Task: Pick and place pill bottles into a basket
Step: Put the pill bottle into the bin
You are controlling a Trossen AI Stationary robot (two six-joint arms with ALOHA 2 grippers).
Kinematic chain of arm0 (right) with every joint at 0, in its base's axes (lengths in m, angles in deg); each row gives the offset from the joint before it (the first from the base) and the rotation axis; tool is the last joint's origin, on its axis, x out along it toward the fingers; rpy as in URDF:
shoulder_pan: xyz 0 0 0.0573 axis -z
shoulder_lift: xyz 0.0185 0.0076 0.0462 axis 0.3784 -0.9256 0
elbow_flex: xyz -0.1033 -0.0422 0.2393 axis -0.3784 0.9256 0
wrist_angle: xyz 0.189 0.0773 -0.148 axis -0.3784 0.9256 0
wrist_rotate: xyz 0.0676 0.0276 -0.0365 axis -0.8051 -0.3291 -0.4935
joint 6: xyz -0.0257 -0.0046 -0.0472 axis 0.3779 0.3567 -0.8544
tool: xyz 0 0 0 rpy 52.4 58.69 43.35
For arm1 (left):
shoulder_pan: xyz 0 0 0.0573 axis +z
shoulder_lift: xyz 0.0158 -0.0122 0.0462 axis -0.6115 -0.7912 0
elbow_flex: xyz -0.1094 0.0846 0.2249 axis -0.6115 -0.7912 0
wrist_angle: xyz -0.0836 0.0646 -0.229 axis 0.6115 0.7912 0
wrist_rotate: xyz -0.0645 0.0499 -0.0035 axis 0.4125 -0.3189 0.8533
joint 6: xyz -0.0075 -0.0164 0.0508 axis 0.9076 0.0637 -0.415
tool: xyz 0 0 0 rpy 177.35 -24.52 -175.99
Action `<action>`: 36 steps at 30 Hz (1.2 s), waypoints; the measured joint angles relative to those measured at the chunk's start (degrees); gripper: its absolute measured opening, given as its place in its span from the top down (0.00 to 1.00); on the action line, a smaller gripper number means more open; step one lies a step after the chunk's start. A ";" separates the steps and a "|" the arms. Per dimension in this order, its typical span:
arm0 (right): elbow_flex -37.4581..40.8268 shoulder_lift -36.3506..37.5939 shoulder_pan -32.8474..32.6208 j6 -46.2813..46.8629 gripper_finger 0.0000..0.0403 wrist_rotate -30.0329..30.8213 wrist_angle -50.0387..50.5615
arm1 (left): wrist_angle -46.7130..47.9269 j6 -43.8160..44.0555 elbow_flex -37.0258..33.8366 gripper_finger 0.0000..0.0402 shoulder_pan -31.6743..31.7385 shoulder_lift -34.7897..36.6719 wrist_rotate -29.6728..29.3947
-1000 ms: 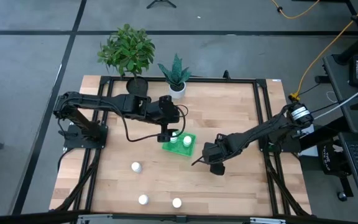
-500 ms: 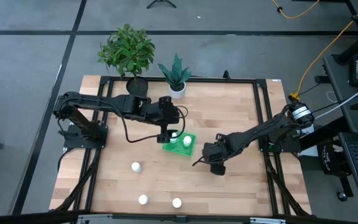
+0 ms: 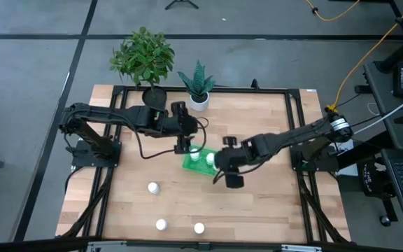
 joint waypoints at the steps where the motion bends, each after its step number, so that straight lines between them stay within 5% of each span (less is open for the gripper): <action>1: -0.47 0.00 0.75 -1.39 0.58 -0.01 -1.22 | 0.84 0.05 0.29 0.20 0.00 0.63 -1.55; 16: -0.68 -9.64 6.39 -8.62 0.58 -9.12 -11.56 | 3.15 6.36 1.29 0.20 0.00 12.71 -11.60; 36: -0.66 -15.76 9.63 -10.50 0.57 -15.81 -11.69 | 3.13 8.07 0.27 0.20 -0.22 13.68 -11.22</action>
